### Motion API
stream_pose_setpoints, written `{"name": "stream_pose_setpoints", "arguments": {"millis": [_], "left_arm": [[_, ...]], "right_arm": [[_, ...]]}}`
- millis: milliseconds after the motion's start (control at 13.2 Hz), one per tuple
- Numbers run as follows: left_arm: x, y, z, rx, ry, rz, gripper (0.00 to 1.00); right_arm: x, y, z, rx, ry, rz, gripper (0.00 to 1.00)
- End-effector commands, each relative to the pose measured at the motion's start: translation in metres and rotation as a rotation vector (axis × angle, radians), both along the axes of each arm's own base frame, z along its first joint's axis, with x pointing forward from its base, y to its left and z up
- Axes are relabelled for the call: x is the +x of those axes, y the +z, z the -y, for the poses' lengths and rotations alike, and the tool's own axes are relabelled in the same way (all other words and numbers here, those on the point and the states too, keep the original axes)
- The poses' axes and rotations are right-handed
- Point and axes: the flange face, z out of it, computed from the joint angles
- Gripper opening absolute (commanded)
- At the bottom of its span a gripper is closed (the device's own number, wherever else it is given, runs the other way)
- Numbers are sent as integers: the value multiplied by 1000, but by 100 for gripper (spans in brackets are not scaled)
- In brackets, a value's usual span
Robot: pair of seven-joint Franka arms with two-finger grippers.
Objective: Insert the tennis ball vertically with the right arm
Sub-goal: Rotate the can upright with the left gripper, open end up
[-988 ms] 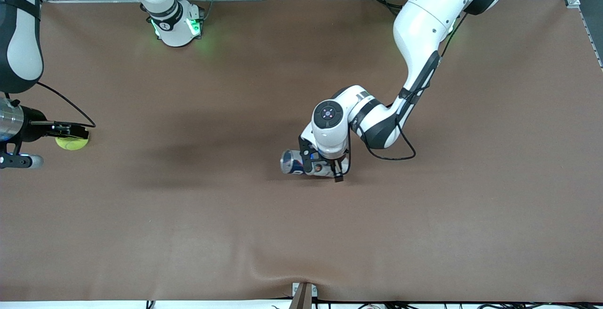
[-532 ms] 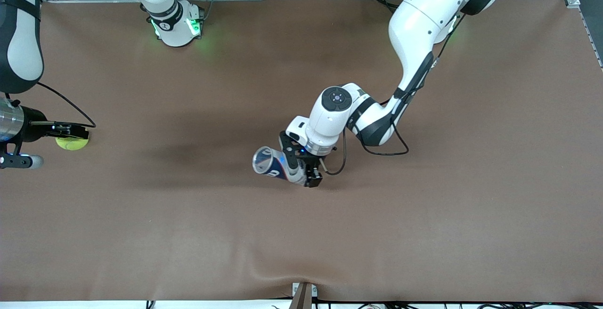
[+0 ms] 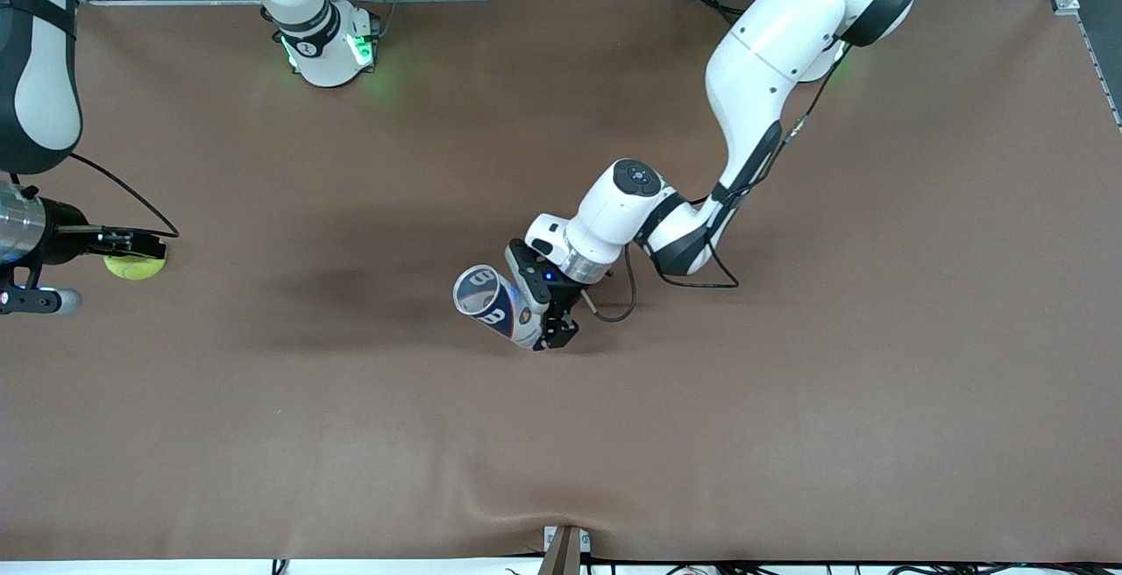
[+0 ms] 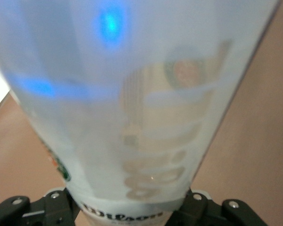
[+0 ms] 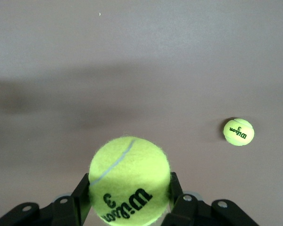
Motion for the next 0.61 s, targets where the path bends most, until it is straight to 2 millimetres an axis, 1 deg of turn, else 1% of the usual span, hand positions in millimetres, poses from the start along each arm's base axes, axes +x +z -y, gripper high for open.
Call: {"name": "stream_pose_setpoints", "arguments": {"millis": [0, 228, 380, 532], "left_arm": [[-17, -24, 4, -132, 36, 13, 75], [-34, -42, 3, -227, 52, 23, 75], [-45, -51, 0, -272, 81, -2, 75], [-55, -54, 0, -310, 92, -13, 76]], "right_arm": [[1, 3, -3, -10, -12, 4, 0], [1, 3, -2, -12, -23, 3, 0], [2, 3, -6, -12, -25, 3, 0], [2, 3, -7, -14, -43, 3, 0]]}}
